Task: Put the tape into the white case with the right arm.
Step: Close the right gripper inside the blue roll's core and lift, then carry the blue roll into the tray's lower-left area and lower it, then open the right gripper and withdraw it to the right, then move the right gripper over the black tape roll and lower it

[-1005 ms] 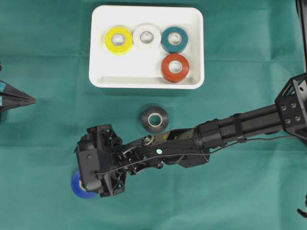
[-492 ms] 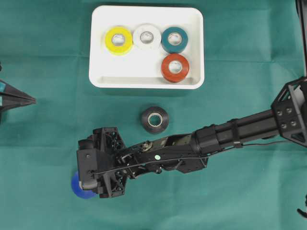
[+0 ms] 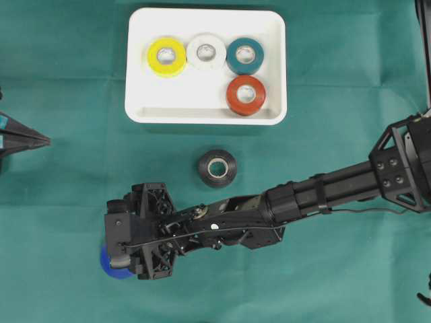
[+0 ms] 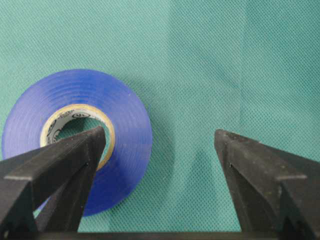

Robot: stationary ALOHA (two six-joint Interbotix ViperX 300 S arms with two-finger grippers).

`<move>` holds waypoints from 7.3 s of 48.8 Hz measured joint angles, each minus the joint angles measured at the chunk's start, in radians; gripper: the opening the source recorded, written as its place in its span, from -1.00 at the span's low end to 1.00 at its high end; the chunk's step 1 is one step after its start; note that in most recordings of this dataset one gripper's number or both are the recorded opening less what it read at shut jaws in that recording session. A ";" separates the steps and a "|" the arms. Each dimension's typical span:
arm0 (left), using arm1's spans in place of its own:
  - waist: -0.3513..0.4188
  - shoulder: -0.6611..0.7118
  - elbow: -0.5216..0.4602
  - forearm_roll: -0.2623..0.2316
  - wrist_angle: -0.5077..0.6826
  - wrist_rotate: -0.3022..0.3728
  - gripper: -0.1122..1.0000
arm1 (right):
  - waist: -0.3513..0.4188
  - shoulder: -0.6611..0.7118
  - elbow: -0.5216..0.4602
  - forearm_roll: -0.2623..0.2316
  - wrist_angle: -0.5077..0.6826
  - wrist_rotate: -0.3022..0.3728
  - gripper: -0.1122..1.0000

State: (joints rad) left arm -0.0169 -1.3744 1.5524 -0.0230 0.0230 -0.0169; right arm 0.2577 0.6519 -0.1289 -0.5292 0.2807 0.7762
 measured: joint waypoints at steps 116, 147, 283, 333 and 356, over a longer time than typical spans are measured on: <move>0.002 0.000 0.000 -0.002 0.000 -0.002 -0.79 | -0.255 -0.164 -0.032 0.008 0.305 -0.003 -0.77; 0.002 0.000 0.000 0.000 0.000 0.000 -0.79 | -0.380 -0.215 0.081 0.006 0.319 0.003 -0.77; 0.002 0.000 0.000 0.000 0.000 -0.002 -0.79 | -0.423 -1.227 1.289 -0.031 -0.097 0.000 0.20; 0.002 0.000 0.000 0.000 0.000 0.000 -0.79 | -0.285 -1.545 1.546 -0.032 -0.250 -0.002 0.19; 0.002 0.000 0.000 0.000 0.000 -0.002 -0.79 | -0.118 -1.543 1.546 -0.034 -0.230 -0.008 0.18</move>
State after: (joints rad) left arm -0.0153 -1.3744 1.5524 -0.0230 0.0230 -0.0184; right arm 0.1396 -0.8912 1.4174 -0.5630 0.0506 0.7685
